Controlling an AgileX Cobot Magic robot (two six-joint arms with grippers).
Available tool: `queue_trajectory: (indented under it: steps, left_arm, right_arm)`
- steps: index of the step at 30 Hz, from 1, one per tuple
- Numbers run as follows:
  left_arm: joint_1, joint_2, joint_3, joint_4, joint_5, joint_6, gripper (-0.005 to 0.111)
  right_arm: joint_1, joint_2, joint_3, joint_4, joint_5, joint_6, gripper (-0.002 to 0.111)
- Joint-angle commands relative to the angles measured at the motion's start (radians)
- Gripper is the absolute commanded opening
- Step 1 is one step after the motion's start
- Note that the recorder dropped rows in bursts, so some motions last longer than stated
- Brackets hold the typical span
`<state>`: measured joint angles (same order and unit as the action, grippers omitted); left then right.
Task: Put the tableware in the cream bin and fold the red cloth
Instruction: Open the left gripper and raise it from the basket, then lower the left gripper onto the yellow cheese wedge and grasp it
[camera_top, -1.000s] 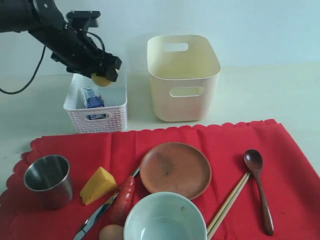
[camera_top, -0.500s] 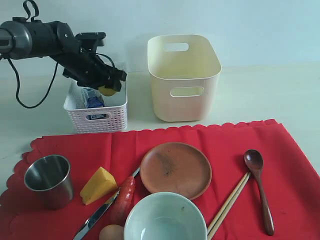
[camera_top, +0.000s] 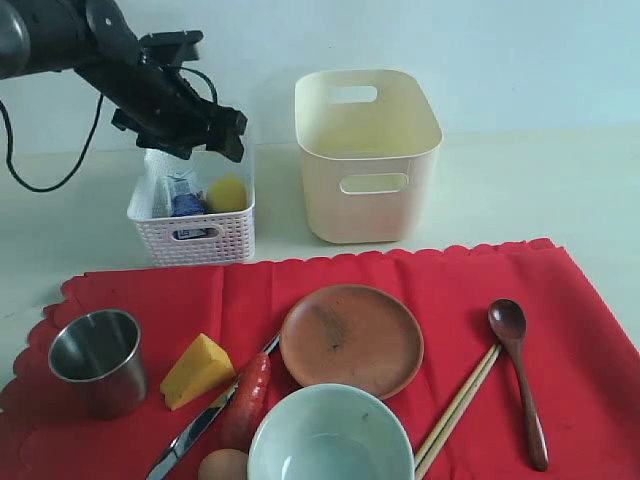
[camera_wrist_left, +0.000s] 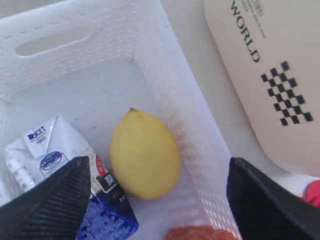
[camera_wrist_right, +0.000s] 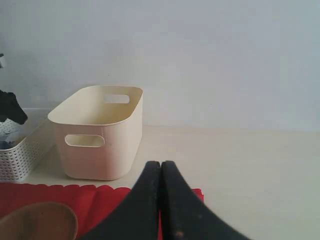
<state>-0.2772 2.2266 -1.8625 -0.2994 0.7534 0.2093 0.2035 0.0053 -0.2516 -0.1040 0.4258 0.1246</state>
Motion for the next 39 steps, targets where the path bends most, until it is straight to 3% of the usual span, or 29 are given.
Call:
queue_trajectory:
  steps: [1,5,8,13,19,26,31,39]
  left_arm:
    - [-0.001,-0.093,-0.01,-0.008,0.148,0.015,0.071]
    - [-0.001,-0.173,-0.01,-0.026,0.38,0.067,0.071]
    - [-0.003,-0.245,0.059,-0.052,0.411,0.104,0.071]
    - [-0.003,-0.417,0.287,-0.118,0.326,0.198,0.071]
    - [-0.003,-0.527,0.467,-0.166,0.247,0.278,0.071]
    - [-0.011,-0.616,0.671,-0.237,0.146,0.487,0.071]
    - [-0.082,-0.65,0.771,-0.219,0.052,0.601,0.071]
    - [-0.221,-0.645,0.841,-0.023,-0.024,0.599,0.071]
  right_arm:
    - [-0.005,-0.005,0.005,-0.003,-0.011,0.001,0.0]
    - [-0.005,-0.005,0.005,-0.003,-0.011,0.001,0.0]
    - [-0.005,-0.005,0.005,-0.003,-0.011,0.001,0.0]
    - [-0.005,-0.005,0.005,-0.003,-0.011,0.001,0.0]
    - [-0.005,-0.005,0.005,-0.003,-0.011,0.001,0.0]
    - [-0.005,-0.005,0.005,-0.003,-0.011,0.001,0.0]
    - [-0.005,-0.005,0.005,-0.003,-0.011,0.001,0.0]
    - [-0.005,-0.005,0.005,-0.003,-0.011,0.001,0.0]
